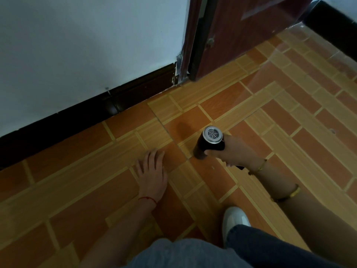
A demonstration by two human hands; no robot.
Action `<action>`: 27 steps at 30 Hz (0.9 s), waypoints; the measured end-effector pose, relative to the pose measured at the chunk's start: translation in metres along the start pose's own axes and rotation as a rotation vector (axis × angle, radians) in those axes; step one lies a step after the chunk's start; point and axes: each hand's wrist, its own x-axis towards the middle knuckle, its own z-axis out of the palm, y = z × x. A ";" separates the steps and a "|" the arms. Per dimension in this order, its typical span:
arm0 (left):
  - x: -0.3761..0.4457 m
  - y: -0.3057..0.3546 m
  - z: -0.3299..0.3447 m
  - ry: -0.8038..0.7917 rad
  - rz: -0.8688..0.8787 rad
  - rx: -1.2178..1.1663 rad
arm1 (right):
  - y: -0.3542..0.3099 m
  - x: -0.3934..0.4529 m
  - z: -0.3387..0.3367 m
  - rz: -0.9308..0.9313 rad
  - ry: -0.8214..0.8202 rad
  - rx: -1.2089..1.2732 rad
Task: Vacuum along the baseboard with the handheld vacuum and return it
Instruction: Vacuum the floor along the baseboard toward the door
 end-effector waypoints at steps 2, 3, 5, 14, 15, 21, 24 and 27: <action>0.003 -0.009 -0.005 0.012 -0.014 0.029 | 0.002 0.003 -0.009 0.006 -0.057 0.041; 0.005 -0.014 -0.007 0.019 -0.024 0.046 | 0.004 0.005 -0.013 0.014 -0.068 0.066; 0.008 -0.023 -0.010 0.027 -0.042 0.070 | 0.005 0.007 -0.017 0.021 -0.070 0.087; 0.012 -0.035 -0.007 0.077 -0.140 0.046 | 0.002 0.015 -0.022 0.086 -0.103 0.204; 0.013 -0.035 -0.007 0.084 -0.140 0.034 | -0.001 0.018 -0.024 0.103 -0.118 0.217; 0.012 -0.035 -0.006 0.083 -0.145 0.048 | -0.013 0.031 -0.027 0.141 -0.163 0.142; 0.012 -0.036 -0.005 0.092 -0.145 0.050 | -0.016 0.034 -0.027 0.144 -0.167 0.088; 0.012 -0.035 -0.006 0.096 -0.144 0.049 | -0.019 0.036 -0.026 0.144 -0.156 0.041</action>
